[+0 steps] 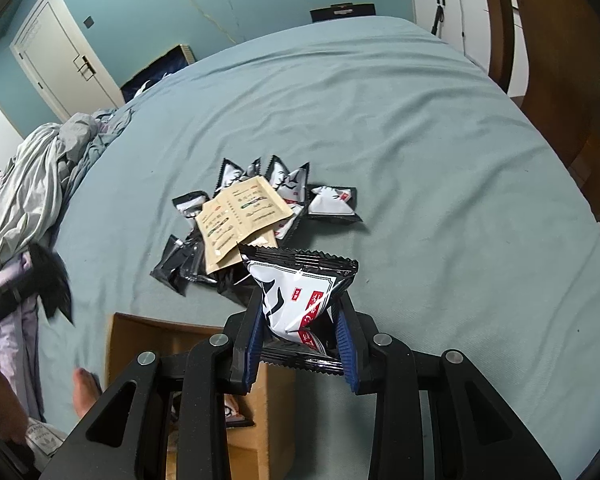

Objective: Organize snacks
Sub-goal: 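Lower both held packets into the cardboard box and open both grippers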

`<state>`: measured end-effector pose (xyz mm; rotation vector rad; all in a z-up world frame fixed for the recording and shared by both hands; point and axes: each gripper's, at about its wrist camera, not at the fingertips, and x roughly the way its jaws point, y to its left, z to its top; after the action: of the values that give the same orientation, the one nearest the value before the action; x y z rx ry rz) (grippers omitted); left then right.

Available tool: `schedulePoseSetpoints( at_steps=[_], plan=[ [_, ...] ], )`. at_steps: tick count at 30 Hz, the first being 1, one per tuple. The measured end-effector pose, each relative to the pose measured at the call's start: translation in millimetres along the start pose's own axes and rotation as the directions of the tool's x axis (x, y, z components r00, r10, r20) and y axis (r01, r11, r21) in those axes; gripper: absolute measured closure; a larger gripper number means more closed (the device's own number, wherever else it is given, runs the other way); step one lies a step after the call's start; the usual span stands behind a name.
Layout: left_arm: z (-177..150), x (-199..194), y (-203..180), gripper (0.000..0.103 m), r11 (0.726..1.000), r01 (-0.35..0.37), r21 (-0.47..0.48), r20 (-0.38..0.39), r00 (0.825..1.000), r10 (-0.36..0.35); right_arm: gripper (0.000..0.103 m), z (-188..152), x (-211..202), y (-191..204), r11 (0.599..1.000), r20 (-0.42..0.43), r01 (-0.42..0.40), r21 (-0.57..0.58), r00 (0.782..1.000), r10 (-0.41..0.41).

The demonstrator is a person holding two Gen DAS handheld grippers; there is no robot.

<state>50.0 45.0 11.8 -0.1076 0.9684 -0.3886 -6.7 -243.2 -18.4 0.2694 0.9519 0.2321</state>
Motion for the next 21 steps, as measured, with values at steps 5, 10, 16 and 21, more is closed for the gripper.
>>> schedulePoseSetpoints(
  at_steps=[5,10,16,21],
  plan=[
    [-19.9,16.1,-30.3,0.070,0.995,0.063,0.075,-0.106,0.993,-0.054,0.072,-3.5,-0.3,5.9,0.998,-0.025,-0.059,-0.027,0.998,0.058],
    [-43.5,19.8,-59.3,0.045,0.975,0.012,0.223,-0.164,0.986,0.025,0.072,-6.7,-1.8,19.2,0.992,-0.019,-0.072,-0.102,0.997,0.071],
    [-40.1,13.8,-54.1,0.018,0.950,-0.188,0.250,-0.053,0.977,0.207,0.072,-13.1,3.8,33.2,0.978,-0.059,-0.106,-0.180,0.994,0.097],
    [-35.5,21.7,-27.5,0.018,0.945,-0.279,0.174,-0.086,0.951,0.296,0.072,-18.5,5.3,46.2,0.965,-0.065,-0.096,-0.243,0.994,0.083]
  ],
)
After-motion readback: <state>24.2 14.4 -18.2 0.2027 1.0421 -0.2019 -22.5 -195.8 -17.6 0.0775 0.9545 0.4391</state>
